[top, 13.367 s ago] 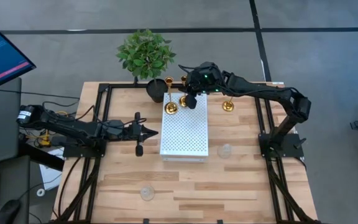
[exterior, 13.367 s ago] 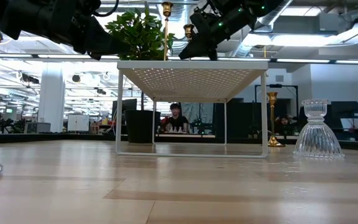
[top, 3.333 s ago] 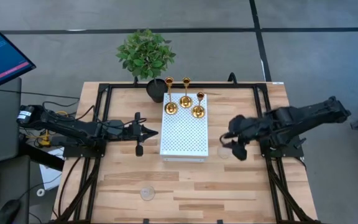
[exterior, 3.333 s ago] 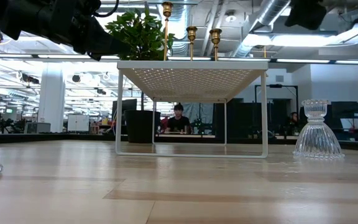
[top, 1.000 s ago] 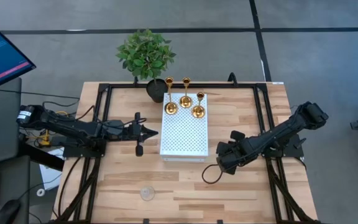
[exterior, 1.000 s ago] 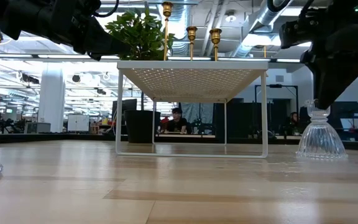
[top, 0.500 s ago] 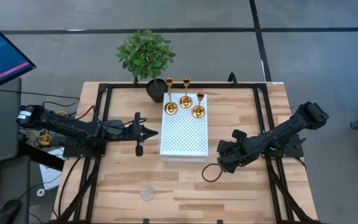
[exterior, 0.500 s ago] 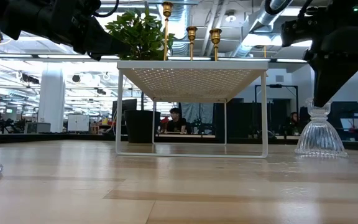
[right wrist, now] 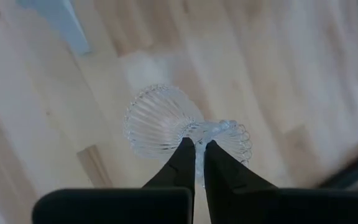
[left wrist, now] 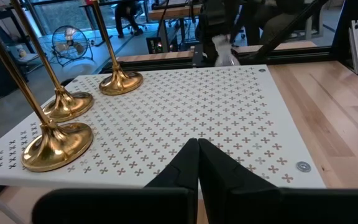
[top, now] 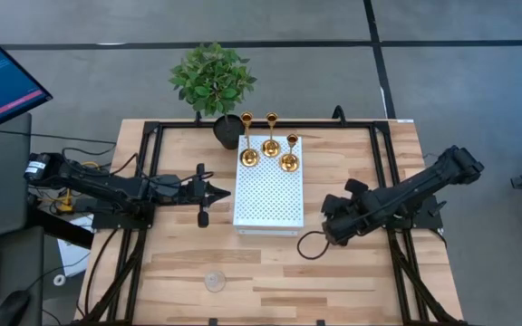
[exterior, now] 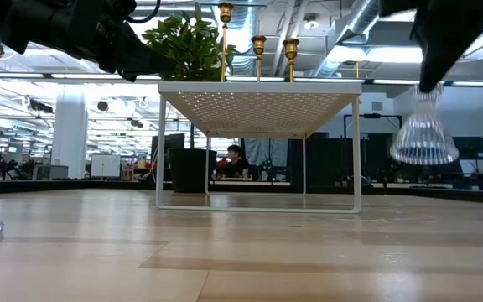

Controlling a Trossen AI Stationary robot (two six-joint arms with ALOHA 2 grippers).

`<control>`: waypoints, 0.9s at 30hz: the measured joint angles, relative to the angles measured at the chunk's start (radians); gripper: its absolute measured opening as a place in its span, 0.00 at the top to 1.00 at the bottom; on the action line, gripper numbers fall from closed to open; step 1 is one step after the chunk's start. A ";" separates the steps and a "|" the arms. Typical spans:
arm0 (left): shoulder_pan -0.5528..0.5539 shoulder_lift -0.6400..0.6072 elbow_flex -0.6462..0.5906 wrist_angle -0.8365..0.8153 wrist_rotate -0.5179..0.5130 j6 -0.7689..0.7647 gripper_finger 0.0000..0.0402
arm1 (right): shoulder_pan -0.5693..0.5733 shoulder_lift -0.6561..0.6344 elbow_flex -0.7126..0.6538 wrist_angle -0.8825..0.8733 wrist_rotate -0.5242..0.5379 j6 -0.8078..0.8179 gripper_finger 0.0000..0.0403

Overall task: Pick & Place candle stick holders
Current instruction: Put the top transparent candle holder on the shelf

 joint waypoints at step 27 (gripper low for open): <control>0.000 0.000 0.000 0.000 0.000 0.000 0.98 | -0.175 0.043 0.367 -0.032 0.214 -0.452 1.00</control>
